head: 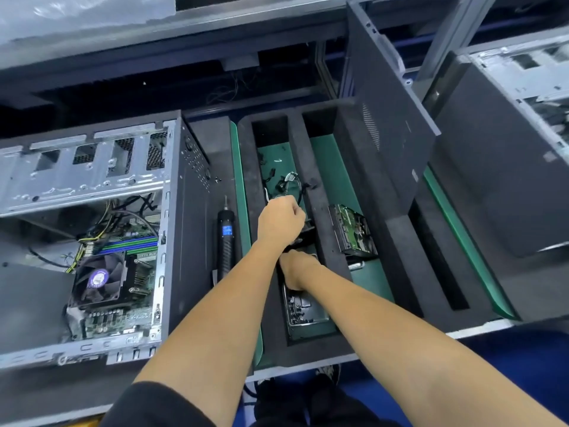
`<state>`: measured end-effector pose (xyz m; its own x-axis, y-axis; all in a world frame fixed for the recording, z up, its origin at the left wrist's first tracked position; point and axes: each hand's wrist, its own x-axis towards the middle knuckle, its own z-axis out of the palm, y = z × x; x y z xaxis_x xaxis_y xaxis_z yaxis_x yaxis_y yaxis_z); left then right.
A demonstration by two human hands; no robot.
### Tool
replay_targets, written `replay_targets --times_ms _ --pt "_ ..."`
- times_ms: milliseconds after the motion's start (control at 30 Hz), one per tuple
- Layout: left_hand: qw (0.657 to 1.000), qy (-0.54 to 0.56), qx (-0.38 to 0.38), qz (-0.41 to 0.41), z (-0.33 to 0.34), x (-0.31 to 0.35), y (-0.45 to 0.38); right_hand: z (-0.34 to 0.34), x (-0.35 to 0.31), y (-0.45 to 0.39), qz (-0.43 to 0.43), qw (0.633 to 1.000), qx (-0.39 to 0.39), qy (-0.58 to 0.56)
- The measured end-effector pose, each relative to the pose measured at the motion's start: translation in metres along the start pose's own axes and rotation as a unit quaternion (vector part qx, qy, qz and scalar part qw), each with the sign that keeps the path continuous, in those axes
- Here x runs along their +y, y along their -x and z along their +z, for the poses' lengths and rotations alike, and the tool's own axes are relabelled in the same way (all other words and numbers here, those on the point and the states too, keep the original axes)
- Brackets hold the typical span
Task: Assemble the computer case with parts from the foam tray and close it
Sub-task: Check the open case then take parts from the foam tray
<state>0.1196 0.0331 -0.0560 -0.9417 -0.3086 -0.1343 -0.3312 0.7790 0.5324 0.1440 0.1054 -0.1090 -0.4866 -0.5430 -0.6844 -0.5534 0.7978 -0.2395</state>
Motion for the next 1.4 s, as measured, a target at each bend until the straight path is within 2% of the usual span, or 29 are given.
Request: replay_targets --times_ms 433,667,867,1100,1400 --pt "0.998 0.056 0.007 -0.023 -0.006 -0.015 0.012 -0.007 0.004 0.006 0.062 0.997 0.017 -0.041" --pt "0.998 0.057 0.014 -0.024 -0.010 -0.023 0.020 0.001 0.000 0.011 0.070 0.990 0.117 -0.040" --pt "0.998 0.052 0.001 -0.023 -0.010 -0.026 0.022 0.012 0.002 0.013 0.024 0.998 0.056 -0.021" --pt "0.998 0.055 -0.010 -0.007 -0.006 -0.025 0.027 0.021 0.003 0.009 0.009 0.997 0.062 -0.035" --pt "0.998 0.057 -0.019 -0.006 -0.005 -0.029 0.028 0.026 0.004 0.011 -0.012 0.999 0.046 0.003"
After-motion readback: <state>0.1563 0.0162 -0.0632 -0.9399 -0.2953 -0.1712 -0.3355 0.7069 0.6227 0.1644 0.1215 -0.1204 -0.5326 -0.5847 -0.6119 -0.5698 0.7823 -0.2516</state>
